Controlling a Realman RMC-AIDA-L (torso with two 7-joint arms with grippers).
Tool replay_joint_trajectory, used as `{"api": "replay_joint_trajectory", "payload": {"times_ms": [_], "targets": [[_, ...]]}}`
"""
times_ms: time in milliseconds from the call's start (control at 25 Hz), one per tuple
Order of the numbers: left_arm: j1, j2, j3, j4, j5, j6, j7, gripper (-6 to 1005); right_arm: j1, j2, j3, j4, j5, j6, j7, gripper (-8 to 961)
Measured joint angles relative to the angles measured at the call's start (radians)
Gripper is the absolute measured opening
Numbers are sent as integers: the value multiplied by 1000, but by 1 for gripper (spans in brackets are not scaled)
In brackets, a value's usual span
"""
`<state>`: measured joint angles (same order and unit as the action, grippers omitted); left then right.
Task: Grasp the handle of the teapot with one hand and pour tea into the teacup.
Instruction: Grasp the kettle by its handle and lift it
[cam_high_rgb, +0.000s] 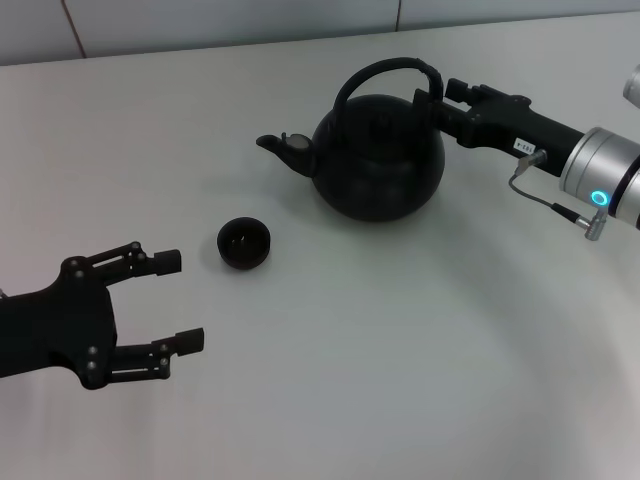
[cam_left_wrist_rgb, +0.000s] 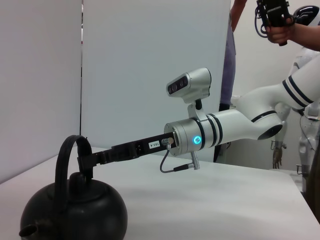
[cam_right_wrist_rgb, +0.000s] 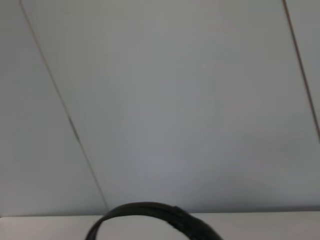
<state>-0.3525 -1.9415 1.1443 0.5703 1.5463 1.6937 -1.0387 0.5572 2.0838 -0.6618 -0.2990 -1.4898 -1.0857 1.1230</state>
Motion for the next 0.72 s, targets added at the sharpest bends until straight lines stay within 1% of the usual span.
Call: {"api": "replay_joint_trajectory", "payload": {"times_ms": [280,720], "targets": [[0,-3,0,0,5,-6,0,850,9,1,9,3,6,52,4,627],[-2,-7,0,0,8,-7,0,849,16,2,-1,16,66,70,0,628]]}}
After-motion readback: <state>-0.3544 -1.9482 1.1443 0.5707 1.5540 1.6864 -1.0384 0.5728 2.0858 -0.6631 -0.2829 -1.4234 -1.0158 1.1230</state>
